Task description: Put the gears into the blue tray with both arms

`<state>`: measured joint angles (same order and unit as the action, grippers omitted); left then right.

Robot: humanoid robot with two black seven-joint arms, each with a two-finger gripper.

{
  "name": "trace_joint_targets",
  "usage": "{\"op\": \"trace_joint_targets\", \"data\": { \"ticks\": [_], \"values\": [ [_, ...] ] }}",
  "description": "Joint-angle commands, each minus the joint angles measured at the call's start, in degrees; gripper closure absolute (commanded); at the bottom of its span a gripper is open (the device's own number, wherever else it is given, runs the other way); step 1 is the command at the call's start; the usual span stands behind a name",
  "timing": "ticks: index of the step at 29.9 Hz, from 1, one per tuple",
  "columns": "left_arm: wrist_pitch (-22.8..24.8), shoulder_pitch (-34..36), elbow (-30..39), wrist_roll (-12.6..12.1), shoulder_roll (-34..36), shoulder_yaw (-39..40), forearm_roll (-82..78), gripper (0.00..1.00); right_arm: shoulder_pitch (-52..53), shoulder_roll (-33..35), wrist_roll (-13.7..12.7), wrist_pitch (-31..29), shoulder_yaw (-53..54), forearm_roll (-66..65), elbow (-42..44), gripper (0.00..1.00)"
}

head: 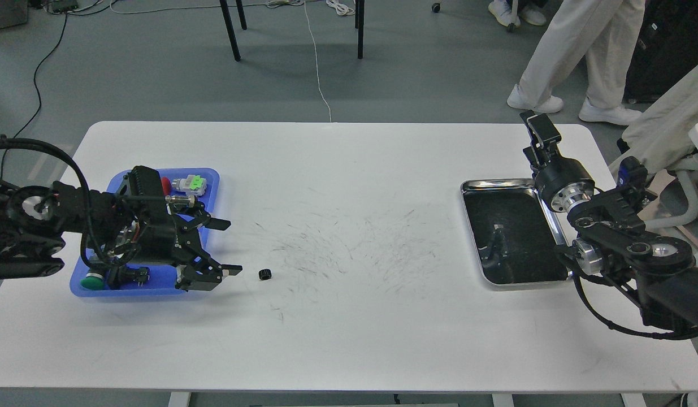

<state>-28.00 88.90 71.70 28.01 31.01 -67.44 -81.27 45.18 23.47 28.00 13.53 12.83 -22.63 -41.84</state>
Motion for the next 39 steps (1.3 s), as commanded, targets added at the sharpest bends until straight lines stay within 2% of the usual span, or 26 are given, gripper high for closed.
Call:
{"op": "trace_joint_targets", "data": {
  "ticks": [1, 19, 27, 32, 37, 39],
  "values": [
    [0.00, 0.22, -0.33, -0.01, -2.62, -0.59, 0.23, 0.14, -0.01, -0.01, 0.00, 0.00, -0.09, -0.05, 0.09, 0.07],
    [0.00, -1.09, -8.06, -0.01, -14.21, -8.76, 0.15, 0.14, -0.01, 0.17, 0.00, 0.00, -0.61, -0.57, 0.18, 0.07],
    [0.00, -3.55, -9.29, -0.01, -15.36, -8.85, 0.15, 0.14, -0.01, 0.17, 0.00, -0.08, -0.70, -0.66, 0.36, 0.07],
    [0.00, -4.26, -10.79, -0.01, -16.51, -8.85, 0.15, 0.22, -0.36, 0.17, 0.00, -0.08, -0.70, -0.66, 0.36, 0.07],
    [0.00, -4.26, -11.05, -0.01, -16.77, -8.85, 0.32, 0.25, -0.36, 0.17, 0.00, -0.08, -0.70, -0.66, 0.36, 0.07],
    [0.00, -4.26, -11.14, -0.01, -16.77, -8.94, 0.15, 0.29, -0.45, 0.17, 0.00, -0.08, -0.70, -0.66, 0.36, 0.07]
  ]
}}
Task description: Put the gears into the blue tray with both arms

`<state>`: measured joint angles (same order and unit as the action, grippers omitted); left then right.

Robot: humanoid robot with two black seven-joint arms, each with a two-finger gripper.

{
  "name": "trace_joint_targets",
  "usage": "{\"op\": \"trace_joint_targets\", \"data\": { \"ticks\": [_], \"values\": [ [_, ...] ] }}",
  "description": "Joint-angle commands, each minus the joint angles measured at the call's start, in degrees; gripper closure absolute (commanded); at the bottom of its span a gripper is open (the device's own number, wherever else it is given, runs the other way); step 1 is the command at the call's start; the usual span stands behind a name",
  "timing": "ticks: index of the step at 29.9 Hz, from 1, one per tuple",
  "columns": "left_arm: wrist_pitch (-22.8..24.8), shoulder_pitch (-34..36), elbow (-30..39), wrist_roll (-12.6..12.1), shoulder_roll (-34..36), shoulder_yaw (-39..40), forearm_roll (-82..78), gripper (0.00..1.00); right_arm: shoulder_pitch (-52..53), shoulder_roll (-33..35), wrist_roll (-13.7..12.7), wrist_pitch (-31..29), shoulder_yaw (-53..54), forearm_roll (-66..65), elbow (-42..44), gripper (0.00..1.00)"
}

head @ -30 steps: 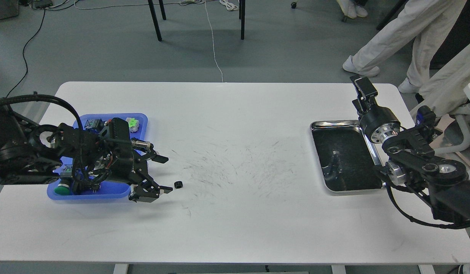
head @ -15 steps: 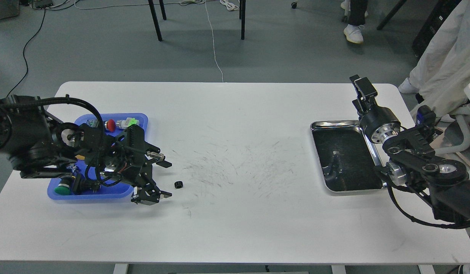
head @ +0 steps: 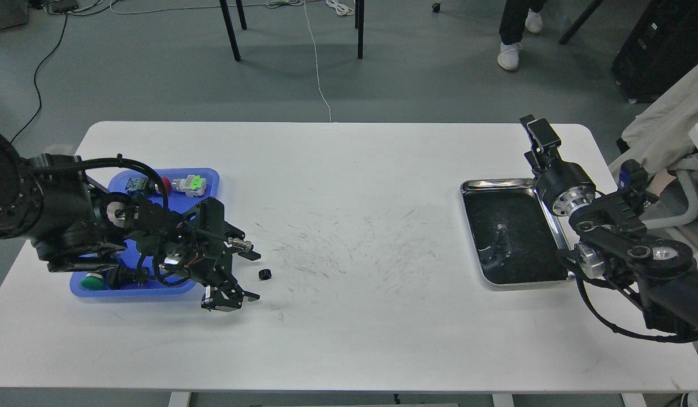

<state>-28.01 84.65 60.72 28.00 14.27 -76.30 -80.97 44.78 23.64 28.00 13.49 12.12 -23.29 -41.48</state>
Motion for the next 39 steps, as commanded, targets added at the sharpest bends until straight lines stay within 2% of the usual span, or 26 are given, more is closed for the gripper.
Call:
{"op": "trace_joint_targets", "data": {
  "ticks": [1, 19, 22, 35, 39],
  "values": [
    [0.01, -0.01, -0.16, 0.00, -0.03, -0.08, -0.07, 0.29, -0.04, 0.00, 0.00, -0.04, 0.01, 0.00, -0.01, 0.07],
    [0.01, -0.01, -1.66, 0.00, -1.97, -1.05, 0.11, 0.38, -0.83, 0.00, 0.00, -0.04, 0.01, -0.09, 0.08, 0.07],
    [0.01, -0.10, -1.83, 0.00, -2.06, -1.05, 0.37, 0.48, -0.92, 0.00, 0.00, -0.04, -0.08, -0.09, 0.08, 0.07],
    [0.01, -0.97, -3.77, 0.00, -2.93, -2.10, 0.46, 0.51, -0.92, 0.00, 0.00, -0.04, -0.08, -0.09, 0.08, 0.07],
    [0.01, -1.33, -3.77, 0.00, -3.02, -2.19, 0.46, 0.54, -1.71, 0.00, 0.00, -0.04, -0.08, -0.09, 0.08, 0.07]
  ]
}}
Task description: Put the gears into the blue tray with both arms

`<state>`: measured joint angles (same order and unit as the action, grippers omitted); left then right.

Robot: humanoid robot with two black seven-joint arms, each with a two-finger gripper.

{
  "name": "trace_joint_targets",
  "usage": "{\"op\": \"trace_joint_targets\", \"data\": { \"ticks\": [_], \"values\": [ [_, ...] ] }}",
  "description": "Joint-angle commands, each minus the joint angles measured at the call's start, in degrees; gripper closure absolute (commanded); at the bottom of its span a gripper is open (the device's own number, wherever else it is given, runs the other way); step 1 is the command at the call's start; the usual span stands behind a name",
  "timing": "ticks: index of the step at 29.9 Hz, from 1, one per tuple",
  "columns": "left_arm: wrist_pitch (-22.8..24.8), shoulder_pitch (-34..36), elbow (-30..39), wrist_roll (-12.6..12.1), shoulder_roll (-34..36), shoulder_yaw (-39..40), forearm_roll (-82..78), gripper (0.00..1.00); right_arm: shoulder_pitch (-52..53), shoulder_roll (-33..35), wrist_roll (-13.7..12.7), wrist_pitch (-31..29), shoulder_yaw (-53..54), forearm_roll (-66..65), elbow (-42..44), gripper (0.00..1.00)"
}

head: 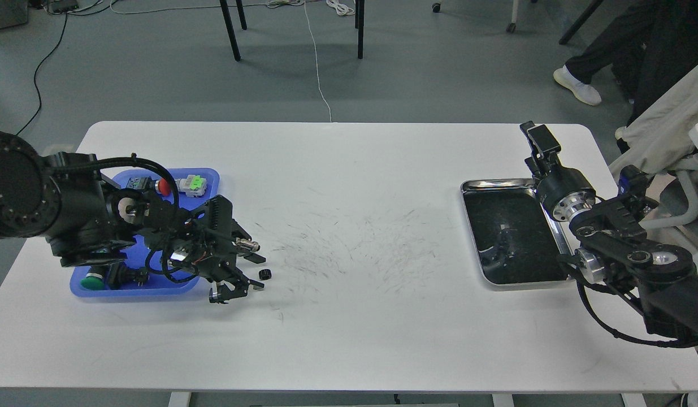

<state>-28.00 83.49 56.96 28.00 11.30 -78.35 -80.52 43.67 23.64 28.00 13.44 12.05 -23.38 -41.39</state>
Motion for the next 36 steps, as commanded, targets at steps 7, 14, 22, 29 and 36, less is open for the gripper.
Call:
{"op": "trace_joint_targets", "data": {
  "ticks": [7, 14, 22, 29, 36],
  "values": [
    [0.00, -0.17, -0.19, 0.00, -0.23, -0.40, 0.10, 0.60, -0.87, 0.00, 0.00, 0.01, -0.01, 0.00, 0.08, 0.07],
    [0.00, 0.62, 0.87, 0.00, -0.32, -0.32, 0.28, 0.62, -0.87, 0.00, 0.00, -0.17, -0.01, -0.09, 0.25, 0.07],
    [0.00, 0.80, 0.95, 0.00, -0.32, -0.40, 0.54, 0.64, -0.95, -0.18, 0.00, -0.35, -0.01, -0.09, 1.31, 0.07],
    [0.00, 1.06, 1.66, 0.00, -0.23, -0.58, 0.54, 0.65, -1.31, -0.09, 0.00, -0.35, -0.09, -0.17, 1.31, 0.07],
    [0.00, 0.80, 0.34, 0.00, -0.93, -0.41, 0.80, 0.68, -1.57, -0.09, 0.00, -0.35, -0.09, -0.17, 1.31, 0.07]
  ]
}}
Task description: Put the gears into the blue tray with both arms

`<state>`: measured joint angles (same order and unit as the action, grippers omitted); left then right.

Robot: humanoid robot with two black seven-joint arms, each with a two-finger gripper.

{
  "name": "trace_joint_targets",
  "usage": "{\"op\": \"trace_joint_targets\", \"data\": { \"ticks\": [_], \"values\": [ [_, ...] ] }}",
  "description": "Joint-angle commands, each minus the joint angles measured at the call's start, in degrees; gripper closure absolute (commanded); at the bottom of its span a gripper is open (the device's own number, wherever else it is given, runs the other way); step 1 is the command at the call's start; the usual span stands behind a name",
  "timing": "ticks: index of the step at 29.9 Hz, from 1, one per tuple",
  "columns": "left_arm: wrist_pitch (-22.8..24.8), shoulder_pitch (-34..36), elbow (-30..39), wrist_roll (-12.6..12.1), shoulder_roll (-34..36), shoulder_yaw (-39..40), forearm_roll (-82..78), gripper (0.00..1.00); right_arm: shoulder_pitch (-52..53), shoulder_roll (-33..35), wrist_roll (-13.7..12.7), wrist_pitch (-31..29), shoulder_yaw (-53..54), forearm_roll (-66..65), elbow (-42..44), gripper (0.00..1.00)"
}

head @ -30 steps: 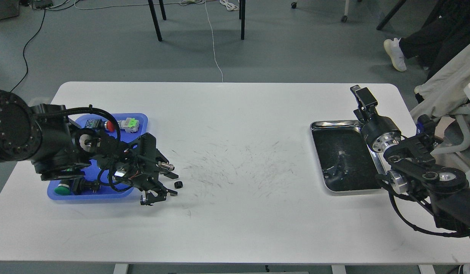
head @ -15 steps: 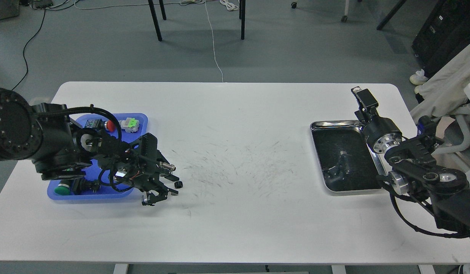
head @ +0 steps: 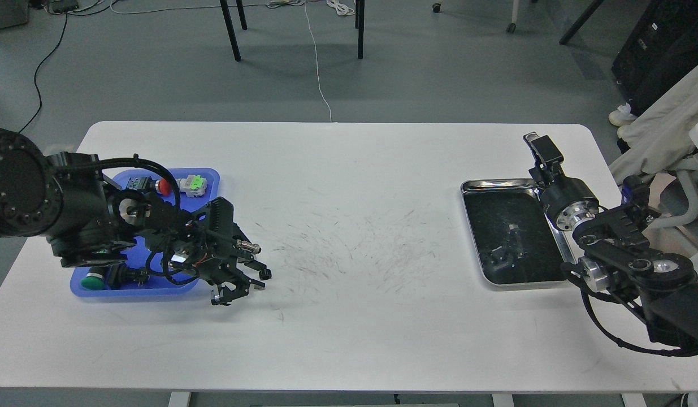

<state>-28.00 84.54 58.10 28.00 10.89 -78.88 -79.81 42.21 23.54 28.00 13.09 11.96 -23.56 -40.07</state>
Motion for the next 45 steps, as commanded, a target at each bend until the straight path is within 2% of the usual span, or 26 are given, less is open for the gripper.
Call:
{"op": "trace_joint_targets", "data": {
  "ticks": [1, 4, 11, 12, 22, 26, 32, 45],
  "values": [
    [0.00, -0.34, -0.80, 0.00, -0.70, 0.13, 0.27, 0.69, -0.20, 0.02, 0.00, 0.00, 0.00, 0.00, -0.01, 0.07],
    [0.00, -0.34, -0.89, 0.00, -0.79, 0.13, 0.88, 0.75, -0.28, 0.02, 0.00, 0.00, 0.00, 0.00, -0.01, 0.07],
    [0.00, -0.34, -0.89, 0.00, -0.70, 0.13, 1.15, 0.82, -0.46, 0.02, 0.00, 0.00, 0.00, 0.00, -0.01, 0.07],
    [0.00, -0.34, -0.80, 0.00, -0.61, 0.13, 1.06, 0.86, -0.46, 0.02, 0.00, 0.00, 0.00, 0.00, -0.01, 0.07],
    [0.00, 0.62, 0.17, 0.00, 1.05, 0.57, 3.34, 0.91, -0.99, -0.07, 0.00, 0.00, 0.00, -0.70, -0.01, 0.07],
    [0.00, 2.99, 0.52, 0.00, 2.99, 0.83, 6.50, 0.92, -0.99, -0.16, 0.00, 0.00, 0.00, -0.70, -0.01, 0.07],
    [0.00, 5.55, 1.83, 0.00, 7.47, 0.57, 16.25, 0.93, -0.90, -0.16, 0.00, 0.00, 0.00, -0.70, -0.01, 0.07],
    [0.00, 5.11, 5.88, 0.00, 22.24, 3.20, 31.72, 0.93, -0.55, 0.02, 0.00, 0.00, 0.08, -0.70, -0.27, 0.07]
  ]
}}
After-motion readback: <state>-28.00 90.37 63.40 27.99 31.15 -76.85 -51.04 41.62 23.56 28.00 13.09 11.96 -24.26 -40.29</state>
